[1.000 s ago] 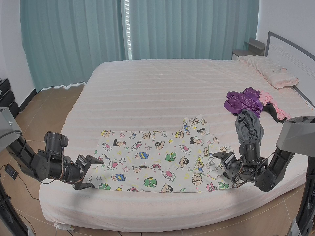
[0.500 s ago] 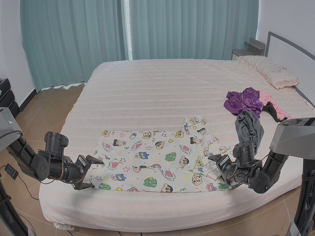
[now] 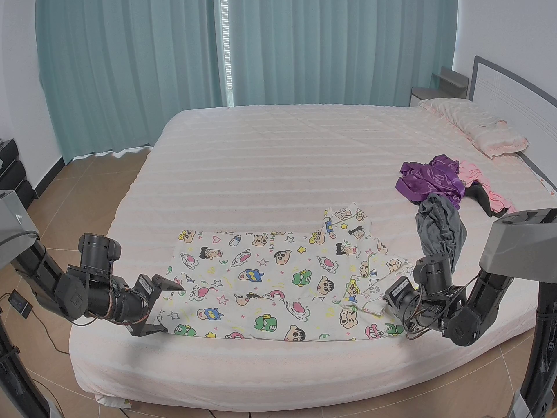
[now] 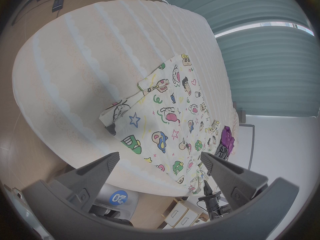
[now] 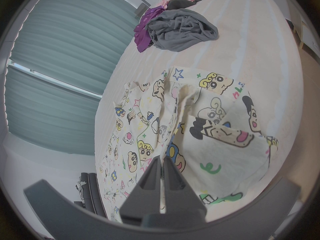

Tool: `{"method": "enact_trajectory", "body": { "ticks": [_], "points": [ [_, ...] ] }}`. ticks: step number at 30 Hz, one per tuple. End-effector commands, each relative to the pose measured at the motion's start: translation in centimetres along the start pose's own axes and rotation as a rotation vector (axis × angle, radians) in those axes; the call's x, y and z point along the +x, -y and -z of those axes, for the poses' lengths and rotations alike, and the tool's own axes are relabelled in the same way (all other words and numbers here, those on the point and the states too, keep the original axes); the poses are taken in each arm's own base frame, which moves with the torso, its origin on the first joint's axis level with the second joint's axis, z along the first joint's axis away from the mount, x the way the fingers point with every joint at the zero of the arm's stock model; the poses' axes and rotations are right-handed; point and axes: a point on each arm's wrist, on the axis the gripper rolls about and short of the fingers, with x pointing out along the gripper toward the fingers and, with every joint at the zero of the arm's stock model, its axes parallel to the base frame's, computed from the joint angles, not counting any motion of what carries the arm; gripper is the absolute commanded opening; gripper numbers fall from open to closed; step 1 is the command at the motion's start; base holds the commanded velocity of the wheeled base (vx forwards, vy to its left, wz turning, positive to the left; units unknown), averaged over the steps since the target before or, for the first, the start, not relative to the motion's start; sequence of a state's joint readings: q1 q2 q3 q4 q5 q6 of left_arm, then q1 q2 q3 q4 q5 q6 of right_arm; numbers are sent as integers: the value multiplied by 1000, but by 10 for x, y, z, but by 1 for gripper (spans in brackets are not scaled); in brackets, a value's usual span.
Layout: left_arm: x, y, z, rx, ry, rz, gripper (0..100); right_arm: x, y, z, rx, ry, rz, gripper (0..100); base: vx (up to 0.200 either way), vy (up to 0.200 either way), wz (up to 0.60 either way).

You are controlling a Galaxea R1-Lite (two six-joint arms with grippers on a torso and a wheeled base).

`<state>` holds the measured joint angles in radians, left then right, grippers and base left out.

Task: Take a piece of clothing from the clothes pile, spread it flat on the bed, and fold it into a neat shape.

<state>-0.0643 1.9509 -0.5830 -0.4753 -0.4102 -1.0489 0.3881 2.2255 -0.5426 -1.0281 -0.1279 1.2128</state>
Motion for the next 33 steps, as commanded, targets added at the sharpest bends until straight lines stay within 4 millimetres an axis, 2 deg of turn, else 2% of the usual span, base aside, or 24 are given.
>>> {"method": "enact_trajectory", "body": {
  "ticks": [1,20,33],
  "points": [
    [0,0,0,-1,-2,-1,100,-15,-10,6,-24,21,-28,0,0,0,0],
    [0,0,0,1,-2,-1,100,-56,-11,37,-346,68,-12,0,0,0,0],
    [0,0,0,1,0,-2,100,-64,0,50,-478,43,28,0,0,0,0]
  ]
}}
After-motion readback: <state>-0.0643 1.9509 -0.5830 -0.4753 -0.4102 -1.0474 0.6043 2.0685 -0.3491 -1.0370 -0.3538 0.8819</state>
